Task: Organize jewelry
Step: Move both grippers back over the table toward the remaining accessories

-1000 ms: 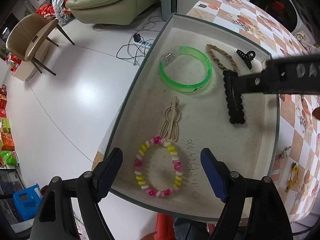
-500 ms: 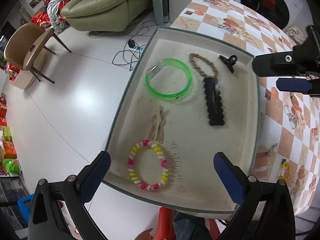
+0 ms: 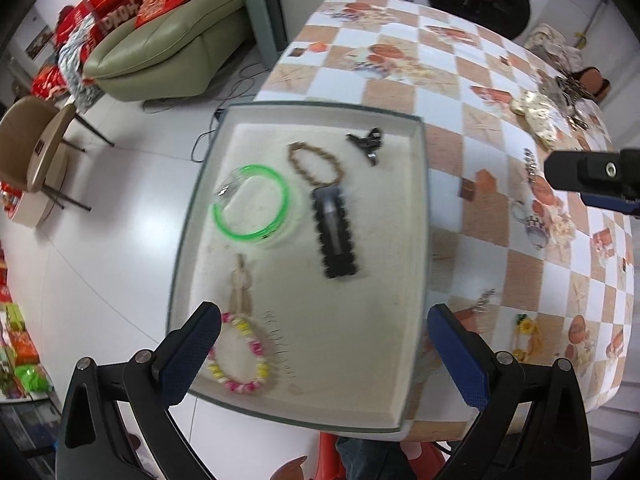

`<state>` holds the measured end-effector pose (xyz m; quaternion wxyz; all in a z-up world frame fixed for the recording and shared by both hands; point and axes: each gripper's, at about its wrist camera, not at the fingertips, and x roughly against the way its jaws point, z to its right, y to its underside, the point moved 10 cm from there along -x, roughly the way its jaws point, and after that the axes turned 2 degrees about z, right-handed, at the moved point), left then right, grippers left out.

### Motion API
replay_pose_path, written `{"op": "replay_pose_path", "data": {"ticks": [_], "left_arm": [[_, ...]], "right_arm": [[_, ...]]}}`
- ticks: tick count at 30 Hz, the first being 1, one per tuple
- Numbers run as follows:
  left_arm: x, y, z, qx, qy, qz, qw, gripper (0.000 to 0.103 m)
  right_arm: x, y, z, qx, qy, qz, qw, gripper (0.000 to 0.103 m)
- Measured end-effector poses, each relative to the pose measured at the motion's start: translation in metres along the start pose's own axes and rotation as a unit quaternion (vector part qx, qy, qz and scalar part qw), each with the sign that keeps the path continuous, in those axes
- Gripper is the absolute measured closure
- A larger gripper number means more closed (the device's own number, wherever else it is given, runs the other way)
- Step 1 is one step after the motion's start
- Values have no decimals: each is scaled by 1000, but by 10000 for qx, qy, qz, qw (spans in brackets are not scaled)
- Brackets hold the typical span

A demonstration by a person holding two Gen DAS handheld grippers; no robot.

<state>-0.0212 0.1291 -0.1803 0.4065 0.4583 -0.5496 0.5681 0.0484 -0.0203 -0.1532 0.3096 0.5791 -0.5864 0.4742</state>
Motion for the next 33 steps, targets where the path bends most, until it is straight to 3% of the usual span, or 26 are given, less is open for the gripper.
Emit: {"op": "replay_pose_path", "data": {"ticks": [16,24,33], "left_arm": [[-4,-18,69,-345,268,-81,9990,0],[-11,-29,112,-646,533,-158,9964,0],[-26,-35,141,-773,648,-290,9945,0]], "right_arm": [[38,29,133,-1024,480,42,9936,0],[40,28,169,-1205,615,-20,9908,0],[37,-4,186,-1252,562,38,9905,0]]}}
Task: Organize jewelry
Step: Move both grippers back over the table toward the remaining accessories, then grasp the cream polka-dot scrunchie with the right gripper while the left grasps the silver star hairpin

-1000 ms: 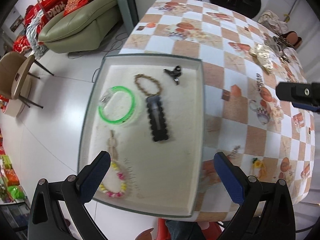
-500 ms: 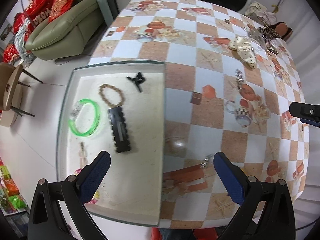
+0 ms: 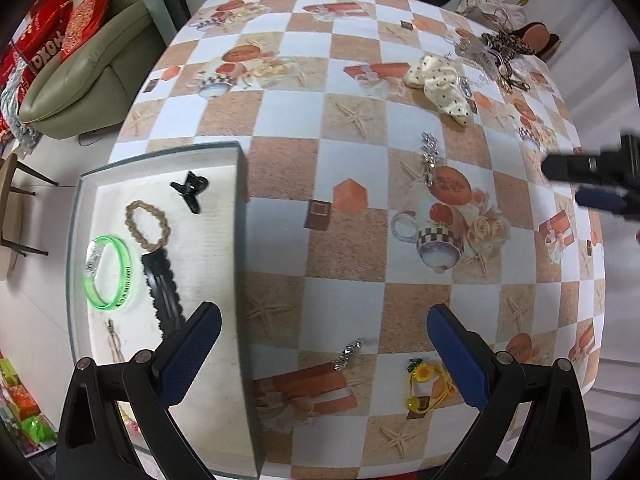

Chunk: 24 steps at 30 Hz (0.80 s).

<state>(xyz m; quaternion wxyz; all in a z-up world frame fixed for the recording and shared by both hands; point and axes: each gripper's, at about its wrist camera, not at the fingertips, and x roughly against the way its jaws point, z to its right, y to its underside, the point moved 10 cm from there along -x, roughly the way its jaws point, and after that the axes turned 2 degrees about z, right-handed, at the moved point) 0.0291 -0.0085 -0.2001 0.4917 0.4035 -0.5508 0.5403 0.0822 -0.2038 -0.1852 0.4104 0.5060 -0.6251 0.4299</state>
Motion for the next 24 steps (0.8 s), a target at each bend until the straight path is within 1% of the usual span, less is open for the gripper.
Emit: {"op": "replay_pose_path", "data": {"ticks": [4,8,22,24], "left_arm": [[-9,2,5,3,8,-96,10000,0],[-15,-5,10,2,34,-91,10000,0],[-38,-56,37,12,205,84,9998,0],[-44,-62,41,-4,204,75,9998,4]], "right_arm": [[-4,-14,1,16,-7,0,10000,0],[-10,-26,1,-17,-44,-32,10000,0],[-41,-77,-7,-128,-124,-36,9998,0],[-47,-84,-7,-138,-128,-47,9998,0]]}}
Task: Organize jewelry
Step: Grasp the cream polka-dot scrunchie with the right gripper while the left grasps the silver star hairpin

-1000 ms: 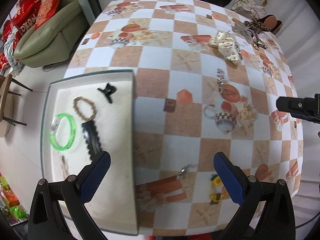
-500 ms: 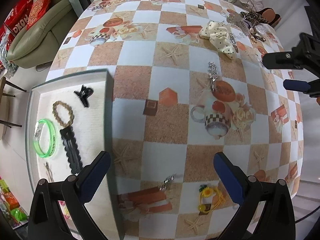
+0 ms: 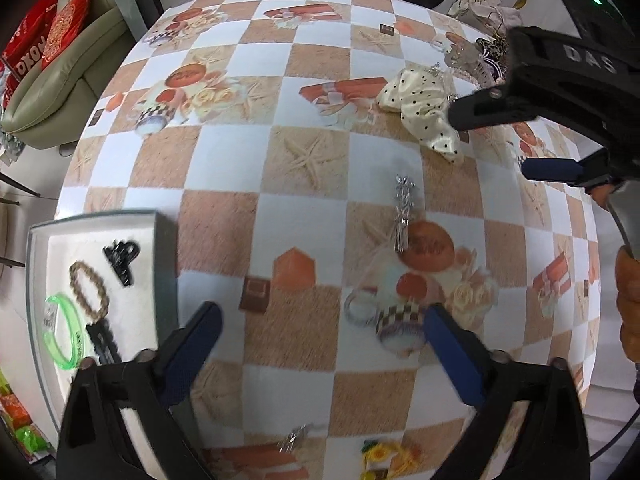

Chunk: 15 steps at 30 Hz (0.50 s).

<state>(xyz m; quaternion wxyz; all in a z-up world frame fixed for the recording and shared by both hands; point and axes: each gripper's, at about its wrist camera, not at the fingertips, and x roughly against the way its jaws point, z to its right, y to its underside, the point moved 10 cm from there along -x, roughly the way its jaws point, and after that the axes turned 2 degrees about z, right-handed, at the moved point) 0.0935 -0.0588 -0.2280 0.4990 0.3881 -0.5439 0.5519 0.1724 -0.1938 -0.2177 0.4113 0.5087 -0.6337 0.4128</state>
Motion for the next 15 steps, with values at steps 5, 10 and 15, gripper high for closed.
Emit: {"op": "replay_pose_path", "data": {"ticks": [5,10,15], "left_arm": [[-17,-13,10,-1,47,-13,10000,4],[-31,-28,23,-77,96,-9,9999,13],[-41,-42,36,-137,151,59,9998,13]], "right_arm": [[-20,-17,4,-83,-18,-110,9999,0],[-33,-28,7,-6,23,-170,9999,6],[-42,-36,8,58,68,-208,9997,21]]}}
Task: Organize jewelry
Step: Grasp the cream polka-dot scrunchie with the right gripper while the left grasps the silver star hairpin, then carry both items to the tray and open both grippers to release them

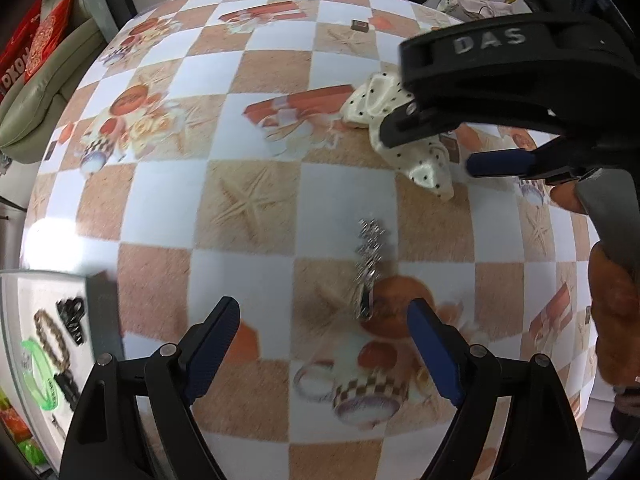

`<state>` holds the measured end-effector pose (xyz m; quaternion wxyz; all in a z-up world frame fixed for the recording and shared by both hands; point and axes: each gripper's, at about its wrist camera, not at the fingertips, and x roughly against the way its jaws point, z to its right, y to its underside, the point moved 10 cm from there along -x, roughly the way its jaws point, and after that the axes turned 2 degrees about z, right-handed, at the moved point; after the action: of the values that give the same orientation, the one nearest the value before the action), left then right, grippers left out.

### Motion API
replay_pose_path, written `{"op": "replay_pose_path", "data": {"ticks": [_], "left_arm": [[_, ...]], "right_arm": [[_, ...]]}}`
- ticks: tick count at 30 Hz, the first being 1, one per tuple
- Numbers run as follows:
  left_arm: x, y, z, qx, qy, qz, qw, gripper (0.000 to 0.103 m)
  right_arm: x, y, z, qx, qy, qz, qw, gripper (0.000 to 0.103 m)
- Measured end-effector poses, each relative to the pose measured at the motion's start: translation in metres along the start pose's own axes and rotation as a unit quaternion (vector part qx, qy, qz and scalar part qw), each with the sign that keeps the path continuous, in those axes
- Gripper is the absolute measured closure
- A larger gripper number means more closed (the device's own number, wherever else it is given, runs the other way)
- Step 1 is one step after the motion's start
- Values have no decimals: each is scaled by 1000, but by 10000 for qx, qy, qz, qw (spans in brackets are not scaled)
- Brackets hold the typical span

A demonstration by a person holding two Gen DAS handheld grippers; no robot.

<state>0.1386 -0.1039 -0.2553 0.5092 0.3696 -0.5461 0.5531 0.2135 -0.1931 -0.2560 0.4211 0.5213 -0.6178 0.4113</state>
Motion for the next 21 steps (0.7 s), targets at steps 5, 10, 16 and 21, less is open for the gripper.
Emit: {"op": "replay_pose_path", "data": {"ticks": [5,10,16,21], "left_arm": [[-12,-11,13,-96,44,-14,9999,29],[-25,-15,26,-215,65,-84,9997,40],[-30,-22,37,-369,-25,7,9993,55],[-29,-26,41,-302,101,2,9995,81]], "right_arm": [[-7,-2,2,13,9,-37,10000,45],[-4,-1,13,-124,-55,15,9999,62],[0,2,21,-220,-144,51,9996,70],[4,6,24,-255,-173,120,9995,78]]}}
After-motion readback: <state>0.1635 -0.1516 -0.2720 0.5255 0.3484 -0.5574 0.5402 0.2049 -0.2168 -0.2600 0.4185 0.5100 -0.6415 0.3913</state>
